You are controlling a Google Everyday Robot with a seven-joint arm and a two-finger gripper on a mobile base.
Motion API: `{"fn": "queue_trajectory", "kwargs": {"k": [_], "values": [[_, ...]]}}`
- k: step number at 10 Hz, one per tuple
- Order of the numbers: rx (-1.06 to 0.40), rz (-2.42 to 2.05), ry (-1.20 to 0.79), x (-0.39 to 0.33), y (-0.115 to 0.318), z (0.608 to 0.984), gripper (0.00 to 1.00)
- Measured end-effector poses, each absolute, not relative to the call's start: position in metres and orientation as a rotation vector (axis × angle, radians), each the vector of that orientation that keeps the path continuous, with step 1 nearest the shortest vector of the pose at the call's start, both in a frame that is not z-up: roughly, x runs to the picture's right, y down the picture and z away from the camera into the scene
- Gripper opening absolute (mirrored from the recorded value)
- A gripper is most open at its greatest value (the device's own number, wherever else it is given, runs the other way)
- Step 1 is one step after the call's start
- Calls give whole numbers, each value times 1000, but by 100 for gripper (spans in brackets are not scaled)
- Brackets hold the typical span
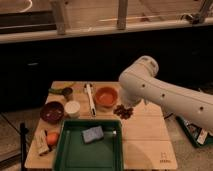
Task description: Place grapes in red bowl
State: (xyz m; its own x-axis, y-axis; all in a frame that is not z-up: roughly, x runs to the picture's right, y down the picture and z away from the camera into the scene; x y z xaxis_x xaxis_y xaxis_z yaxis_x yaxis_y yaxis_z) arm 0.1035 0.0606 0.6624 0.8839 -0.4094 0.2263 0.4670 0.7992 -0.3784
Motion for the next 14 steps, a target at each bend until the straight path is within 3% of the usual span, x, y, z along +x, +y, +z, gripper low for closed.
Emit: {"fn": "queue_trajectory", "kwargs": {"k": [5, 14], "values": [[-447, -502, -131, 92, 42, 677, 0], [-441, -582, -129, 57, -25, 739, 0]]}}
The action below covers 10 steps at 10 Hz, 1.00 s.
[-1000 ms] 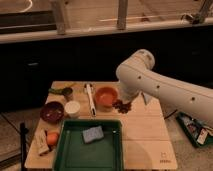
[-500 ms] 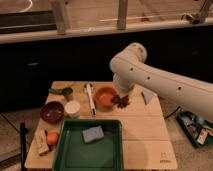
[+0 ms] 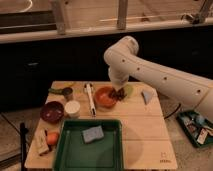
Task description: Place grapes in red bowl
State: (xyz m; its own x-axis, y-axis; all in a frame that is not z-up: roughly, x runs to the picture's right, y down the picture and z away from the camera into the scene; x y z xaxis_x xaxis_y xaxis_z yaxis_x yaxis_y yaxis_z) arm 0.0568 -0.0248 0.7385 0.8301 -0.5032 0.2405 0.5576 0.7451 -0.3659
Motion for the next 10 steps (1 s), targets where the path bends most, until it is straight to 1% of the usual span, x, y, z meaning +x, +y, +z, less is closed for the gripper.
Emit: {"fn": "queue_trajectory", "kwargs": {"k": [5, 8, 10], "values": [[-443, -620, -137, 51, -43, 779, 0], [-439, -631, -159, 48, -42, 805, 0], [-432, -641, -176, 45, -39, 814, 0]]}}
